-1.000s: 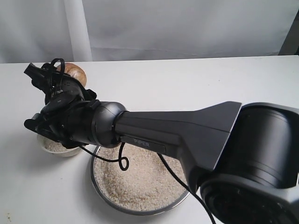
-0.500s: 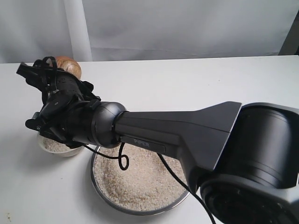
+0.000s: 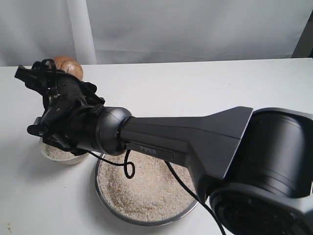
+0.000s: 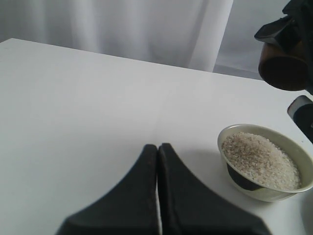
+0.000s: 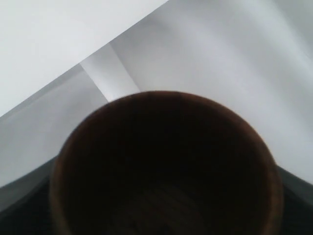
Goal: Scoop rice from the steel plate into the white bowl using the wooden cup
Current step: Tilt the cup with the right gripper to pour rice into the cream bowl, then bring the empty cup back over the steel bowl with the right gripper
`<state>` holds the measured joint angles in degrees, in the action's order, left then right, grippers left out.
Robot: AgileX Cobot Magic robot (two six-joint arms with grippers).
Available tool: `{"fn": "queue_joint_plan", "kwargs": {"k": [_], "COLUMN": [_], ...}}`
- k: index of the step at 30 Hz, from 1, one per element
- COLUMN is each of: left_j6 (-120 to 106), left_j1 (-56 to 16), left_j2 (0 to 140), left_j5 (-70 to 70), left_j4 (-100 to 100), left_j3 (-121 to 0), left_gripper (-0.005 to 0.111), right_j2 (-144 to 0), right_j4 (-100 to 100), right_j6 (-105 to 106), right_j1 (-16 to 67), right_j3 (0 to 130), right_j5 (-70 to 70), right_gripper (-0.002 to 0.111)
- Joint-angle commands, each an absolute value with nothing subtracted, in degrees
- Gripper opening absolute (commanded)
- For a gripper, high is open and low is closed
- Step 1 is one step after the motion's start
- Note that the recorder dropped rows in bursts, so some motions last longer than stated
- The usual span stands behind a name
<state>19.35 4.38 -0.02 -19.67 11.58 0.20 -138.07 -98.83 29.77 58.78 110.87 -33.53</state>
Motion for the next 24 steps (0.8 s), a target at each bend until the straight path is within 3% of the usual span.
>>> {"fn": "queue_joint_plan", "kwargs": {"k": [1,14,19,24], "left_j6": [19.45,19.45,19.45,19.45], "left_j1": [4.01,4.01,4.01,4.01], "left_j2": [0.00,0.00,0.00,0.00], "left_j5": [-19.33,-19.33,-19.33,-19.33], "left_j4": [11.26,11.26,11.26,11.26], "left_j3": [0.00,0.00,0.00,0.00], "left_gripper": [0.000,0.000,0.000,0.000], "right_j2": [-137.51,-136.77,-132.95,-124.38], "right_j4": [-99.95,-87.39,-69.89,-53.65], "right_j6": [27.94,3.84,4.32,15.72], "right_j1": [58.87,59.42,59.42,58.72], "right_j3": [111.09,111.09,111.09,111.09], "right_j5": [-33.75,-43.21,-43.34,-53.88], "right_gripper": [0.000,0.000,0.000,0.000]}}
